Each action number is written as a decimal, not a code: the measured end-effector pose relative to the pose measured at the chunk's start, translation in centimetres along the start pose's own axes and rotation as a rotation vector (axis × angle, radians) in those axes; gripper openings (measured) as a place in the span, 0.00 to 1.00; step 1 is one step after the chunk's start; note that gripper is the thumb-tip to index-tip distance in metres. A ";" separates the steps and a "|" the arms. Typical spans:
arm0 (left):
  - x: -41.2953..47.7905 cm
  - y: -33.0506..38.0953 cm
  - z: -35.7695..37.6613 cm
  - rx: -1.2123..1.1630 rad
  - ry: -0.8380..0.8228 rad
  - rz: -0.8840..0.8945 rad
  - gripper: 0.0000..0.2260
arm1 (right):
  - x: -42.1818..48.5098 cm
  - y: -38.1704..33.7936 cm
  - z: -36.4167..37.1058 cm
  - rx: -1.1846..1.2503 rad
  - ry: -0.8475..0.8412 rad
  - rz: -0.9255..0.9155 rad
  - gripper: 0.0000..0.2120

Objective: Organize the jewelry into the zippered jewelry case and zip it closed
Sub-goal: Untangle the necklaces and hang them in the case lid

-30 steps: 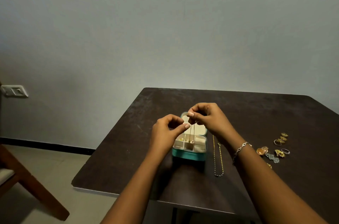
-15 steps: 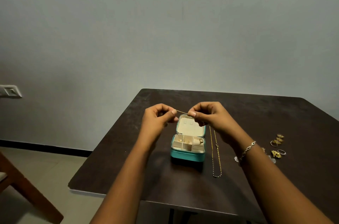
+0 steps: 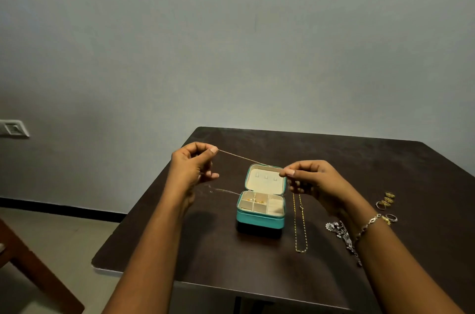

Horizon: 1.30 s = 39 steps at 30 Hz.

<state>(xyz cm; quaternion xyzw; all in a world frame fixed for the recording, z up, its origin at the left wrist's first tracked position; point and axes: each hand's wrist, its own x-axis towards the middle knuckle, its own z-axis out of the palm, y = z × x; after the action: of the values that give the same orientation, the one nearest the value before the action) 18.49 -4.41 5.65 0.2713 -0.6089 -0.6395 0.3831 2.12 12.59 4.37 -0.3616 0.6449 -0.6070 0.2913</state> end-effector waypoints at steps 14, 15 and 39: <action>0.4 0.4 -2.2 -0.199 -0.180 -0.189 0.10 | -2.1 0.0 -1.8 0.166 0.045 0.085 0.09; 0.4 0.4 -2.3 -0.219 -0.197 -0.202 0.11 | -2.2 0.1 -1.9 0.173 0.052 0.087 0.08; 0.6 0.9 -3.2 -0.186 -0.284 -0.217 0.21 | -4.7 1.8 -1.8 0.268 0.129 0.124 0.09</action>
<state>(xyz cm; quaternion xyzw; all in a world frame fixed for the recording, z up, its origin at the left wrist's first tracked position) 20.94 -6.67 6.23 0.2059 -0.5621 -0.7624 0.2456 3.17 17.47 2.43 -0.2393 0.5964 -0.6905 0.3320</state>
